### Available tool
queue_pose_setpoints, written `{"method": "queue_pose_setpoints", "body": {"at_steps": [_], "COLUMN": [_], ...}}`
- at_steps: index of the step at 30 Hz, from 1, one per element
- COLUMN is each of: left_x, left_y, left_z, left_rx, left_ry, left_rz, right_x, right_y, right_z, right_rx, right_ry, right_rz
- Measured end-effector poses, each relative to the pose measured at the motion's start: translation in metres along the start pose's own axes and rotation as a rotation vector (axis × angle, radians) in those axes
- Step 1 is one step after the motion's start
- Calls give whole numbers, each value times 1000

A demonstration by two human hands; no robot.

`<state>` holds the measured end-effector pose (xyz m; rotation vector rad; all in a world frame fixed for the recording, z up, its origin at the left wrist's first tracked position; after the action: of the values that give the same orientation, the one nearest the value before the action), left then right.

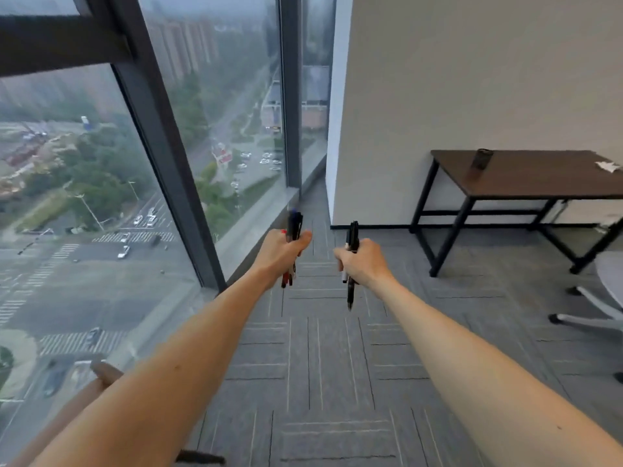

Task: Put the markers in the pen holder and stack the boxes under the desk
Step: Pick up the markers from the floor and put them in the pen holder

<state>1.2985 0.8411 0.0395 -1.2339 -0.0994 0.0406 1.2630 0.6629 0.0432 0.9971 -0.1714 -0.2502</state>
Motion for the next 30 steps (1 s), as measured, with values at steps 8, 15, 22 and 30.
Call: {"method": "queue_pose_setpoints", "body": {"at_steps": [8,15,22,30], "left_x": [177,320,451,602], "left_y": [-42,-92,-153,-177], "left_z": [-149,-310,-450,-632], "left_rx": [37,94,91,57], "left_ry": [194,263,277,370], "left_rz": [-102,-167,-194,-205], "right_x": [175,369,535,719], "right_y": [-56,-122,-167,-252], "right_z": [63,148,240,310], "right_rx": [0,19,43,96], "right_ry": [-199,-280,-345,-351], "right_rz": [-157,-196,-225,-327]}}
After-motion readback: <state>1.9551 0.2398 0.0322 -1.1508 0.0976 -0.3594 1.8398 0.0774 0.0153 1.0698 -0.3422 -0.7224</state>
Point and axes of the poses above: each hand's wrist, its own x-axis towards the middle knuckle, its own z-axis out of the back of the hand, y = z × x, the point moved 5 cm from there along x, towards the middle knuckle, and after that the axes turned 10 degrees about -y, right-handed, at the moved point
